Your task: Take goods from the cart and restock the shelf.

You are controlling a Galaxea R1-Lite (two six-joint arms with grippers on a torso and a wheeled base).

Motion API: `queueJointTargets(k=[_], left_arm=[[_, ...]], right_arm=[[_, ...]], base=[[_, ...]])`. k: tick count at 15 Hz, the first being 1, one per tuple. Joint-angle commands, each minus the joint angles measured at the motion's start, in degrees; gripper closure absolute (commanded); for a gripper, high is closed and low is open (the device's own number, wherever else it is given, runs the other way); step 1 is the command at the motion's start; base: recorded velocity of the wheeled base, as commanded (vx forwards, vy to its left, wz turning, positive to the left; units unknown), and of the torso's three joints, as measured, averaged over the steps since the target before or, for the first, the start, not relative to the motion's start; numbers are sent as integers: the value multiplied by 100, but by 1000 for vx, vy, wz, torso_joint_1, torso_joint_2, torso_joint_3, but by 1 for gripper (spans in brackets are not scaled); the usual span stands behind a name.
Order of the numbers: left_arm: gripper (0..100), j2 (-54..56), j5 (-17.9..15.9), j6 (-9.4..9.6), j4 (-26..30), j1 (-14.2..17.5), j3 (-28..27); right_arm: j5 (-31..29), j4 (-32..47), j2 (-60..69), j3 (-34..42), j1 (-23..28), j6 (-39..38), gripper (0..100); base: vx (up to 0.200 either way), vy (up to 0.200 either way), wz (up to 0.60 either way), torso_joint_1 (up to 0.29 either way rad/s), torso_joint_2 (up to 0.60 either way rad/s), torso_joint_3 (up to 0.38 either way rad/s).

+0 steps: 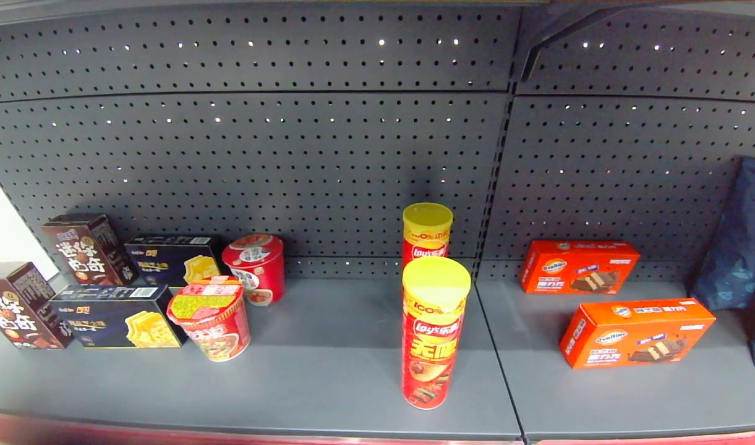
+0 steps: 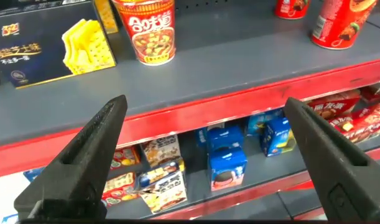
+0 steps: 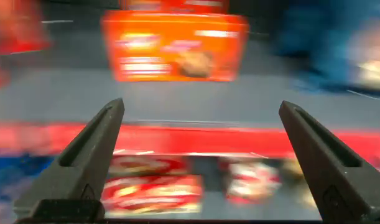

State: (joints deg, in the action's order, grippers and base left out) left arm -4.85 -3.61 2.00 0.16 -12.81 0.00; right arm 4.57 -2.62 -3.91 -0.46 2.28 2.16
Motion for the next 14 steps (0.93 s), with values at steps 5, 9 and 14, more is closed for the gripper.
queueJointTargets(k=[5,9,14], left_arm=[[0,-33,-96,116,2,-107,0],[0,380,-70,64,2,-512,0],[0,485,299,99,2,-556,0]], right_arm=[[220,95,22,-33,-149,-31,0],[-255,218,383,-86,-228,-225,0],[-448,209,383,-86,-228,-233,0]], base=[[0,0,0,0,0,0],[0,0,0,0,0,0],[0,0,0,0,0,0]])
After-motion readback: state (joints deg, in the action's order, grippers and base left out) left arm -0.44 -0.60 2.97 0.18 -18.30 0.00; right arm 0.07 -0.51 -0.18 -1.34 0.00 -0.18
